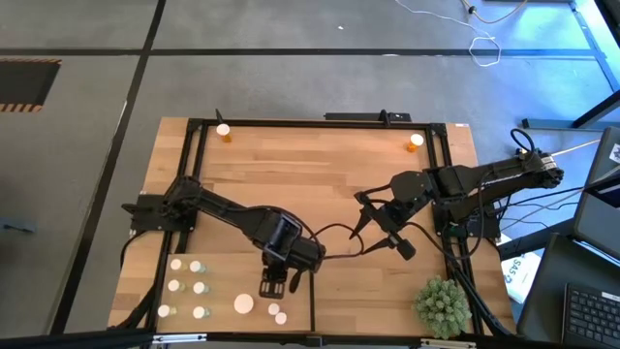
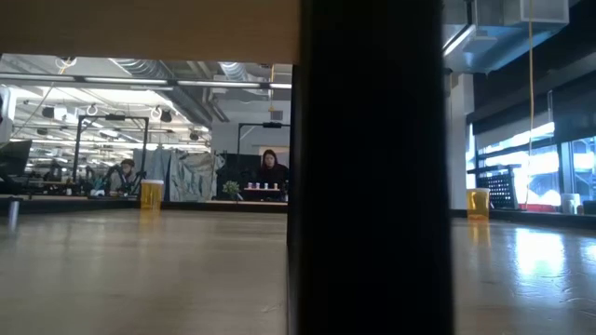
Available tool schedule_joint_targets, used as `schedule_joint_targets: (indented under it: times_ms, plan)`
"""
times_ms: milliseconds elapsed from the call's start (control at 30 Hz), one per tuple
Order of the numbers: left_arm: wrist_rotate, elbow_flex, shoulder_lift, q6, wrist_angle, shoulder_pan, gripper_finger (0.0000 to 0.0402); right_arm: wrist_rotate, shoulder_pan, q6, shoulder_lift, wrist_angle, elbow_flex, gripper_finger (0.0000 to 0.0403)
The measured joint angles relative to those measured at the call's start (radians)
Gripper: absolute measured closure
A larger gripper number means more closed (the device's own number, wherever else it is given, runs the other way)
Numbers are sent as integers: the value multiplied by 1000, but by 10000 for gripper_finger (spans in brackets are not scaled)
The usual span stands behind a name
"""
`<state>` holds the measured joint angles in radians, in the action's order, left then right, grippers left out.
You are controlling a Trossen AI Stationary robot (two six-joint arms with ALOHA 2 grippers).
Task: Pick and place medicine bottles onto shelf by color
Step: Put the pink pill bottle on the shelf aligned with the other pink pill bottle
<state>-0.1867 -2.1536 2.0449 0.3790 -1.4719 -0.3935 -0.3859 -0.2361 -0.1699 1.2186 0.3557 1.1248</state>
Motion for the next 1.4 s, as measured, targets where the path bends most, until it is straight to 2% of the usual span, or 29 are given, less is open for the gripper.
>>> schedule_joint_targets:
  times_ms: [1267, 1400]
  plan:
    - [-26, -1, 0, 4, 22, -16, 272, 1, 0, 0, 0, 0, 0, 189]
    - [17, -23, -4, -3, 21, -24, 272, 1, 0, 0, 0, 0, 0, 189]
